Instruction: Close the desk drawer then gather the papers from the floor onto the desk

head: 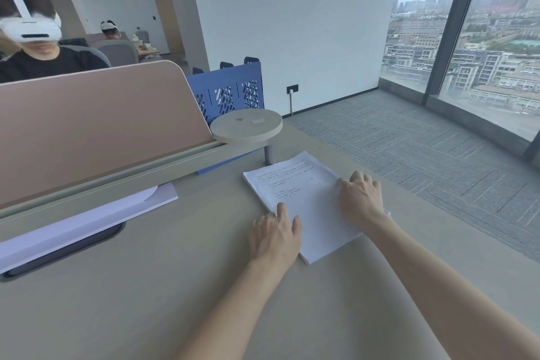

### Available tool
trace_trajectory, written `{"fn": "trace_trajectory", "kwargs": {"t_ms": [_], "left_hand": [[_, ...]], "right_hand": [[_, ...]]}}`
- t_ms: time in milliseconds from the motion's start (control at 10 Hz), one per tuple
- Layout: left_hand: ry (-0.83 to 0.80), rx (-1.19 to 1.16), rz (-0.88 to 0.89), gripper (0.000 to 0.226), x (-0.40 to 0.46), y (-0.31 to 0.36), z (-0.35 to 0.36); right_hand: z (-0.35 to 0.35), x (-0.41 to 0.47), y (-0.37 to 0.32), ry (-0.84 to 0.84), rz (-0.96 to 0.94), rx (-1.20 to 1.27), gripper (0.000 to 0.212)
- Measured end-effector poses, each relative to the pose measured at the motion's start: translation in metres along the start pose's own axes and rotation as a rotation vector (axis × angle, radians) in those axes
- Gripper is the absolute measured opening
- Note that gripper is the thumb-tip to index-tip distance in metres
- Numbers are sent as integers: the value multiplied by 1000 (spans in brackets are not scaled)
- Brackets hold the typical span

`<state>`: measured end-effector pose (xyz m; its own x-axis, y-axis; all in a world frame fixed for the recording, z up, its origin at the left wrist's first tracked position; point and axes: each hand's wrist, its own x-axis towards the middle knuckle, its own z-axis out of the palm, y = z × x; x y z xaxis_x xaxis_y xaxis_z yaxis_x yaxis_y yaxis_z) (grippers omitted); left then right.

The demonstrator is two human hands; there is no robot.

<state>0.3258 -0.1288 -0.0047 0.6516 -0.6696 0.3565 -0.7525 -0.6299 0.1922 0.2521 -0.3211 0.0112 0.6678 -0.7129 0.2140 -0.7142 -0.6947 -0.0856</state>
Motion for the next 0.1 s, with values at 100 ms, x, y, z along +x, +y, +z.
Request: {"fn": "trace_trajectory", "kwargs": {"t_ms": [100], "left_hand": [[0, 4, -22, 40, -7, -5, -4]], "right_hand": [[-2, -2, -2, 62, 1, -11, 35]]}}
